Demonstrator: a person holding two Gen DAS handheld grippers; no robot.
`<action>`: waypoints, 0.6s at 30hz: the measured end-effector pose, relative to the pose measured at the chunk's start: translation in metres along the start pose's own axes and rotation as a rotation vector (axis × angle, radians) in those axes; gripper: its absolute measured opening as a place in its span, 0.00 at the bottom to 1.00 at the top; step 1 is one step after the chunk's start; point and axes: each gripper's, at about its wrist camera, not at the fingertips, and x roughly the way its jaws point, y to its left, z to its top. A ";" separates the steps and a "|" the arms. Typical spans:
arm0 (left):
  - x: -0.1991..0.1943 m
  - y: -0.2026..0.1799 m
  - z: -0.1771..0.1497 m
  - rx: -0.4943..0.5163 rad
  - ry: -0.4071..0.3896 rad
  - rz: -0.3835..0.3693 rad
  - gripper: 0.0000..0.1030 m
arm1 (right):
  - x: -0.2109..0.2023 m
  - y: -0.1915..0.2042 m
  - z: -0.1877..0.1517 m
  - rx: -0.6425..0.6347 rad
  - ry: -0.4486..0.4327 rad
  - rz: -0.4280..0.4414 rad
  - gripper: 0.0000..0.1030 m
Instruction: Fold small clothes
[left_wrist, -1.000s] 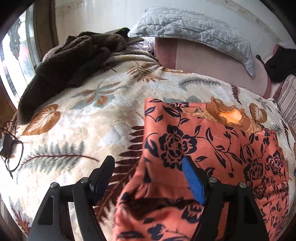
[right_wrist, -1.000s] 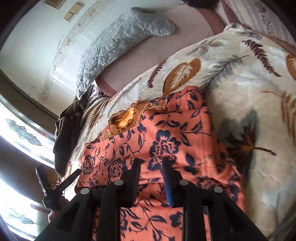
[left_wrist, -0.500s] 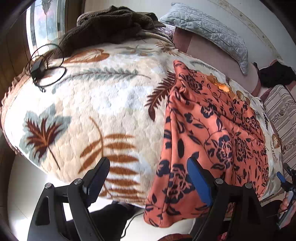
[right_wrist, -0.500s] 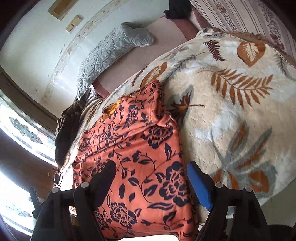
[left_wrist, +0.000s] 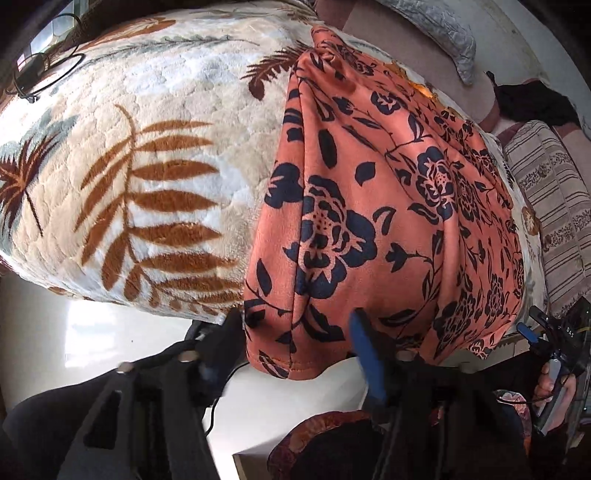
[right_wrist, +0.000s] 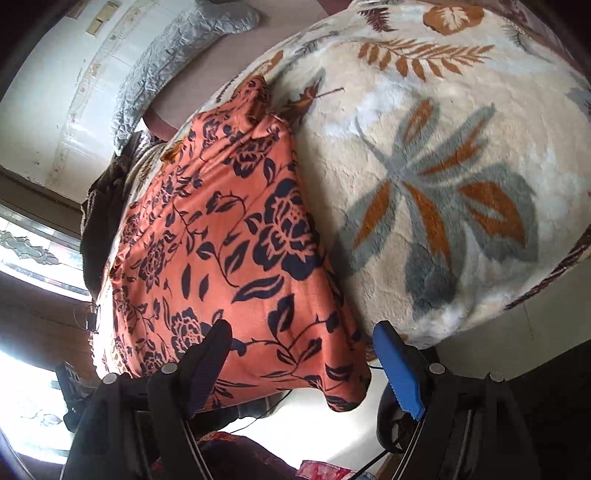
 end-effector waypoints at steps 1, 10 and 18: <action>0.002 -0.001 -0.002 -0.012 0.004 0.002 0.81 | 0.003 -0.002 0.000 0.009 0.015 -0.014 0.79; 0.026 0.009 -0.008 -0.093 0.074 -0.013 0.81 | 0.047 0.008 -0.012 -0.053 0.134 -0.117 0.79; 0.032 0.014 -0.012 -0.124 0.082 -0.196 0.23 | 0.052 0.017 -0.019 -0.094 0.144 -0.017 0.32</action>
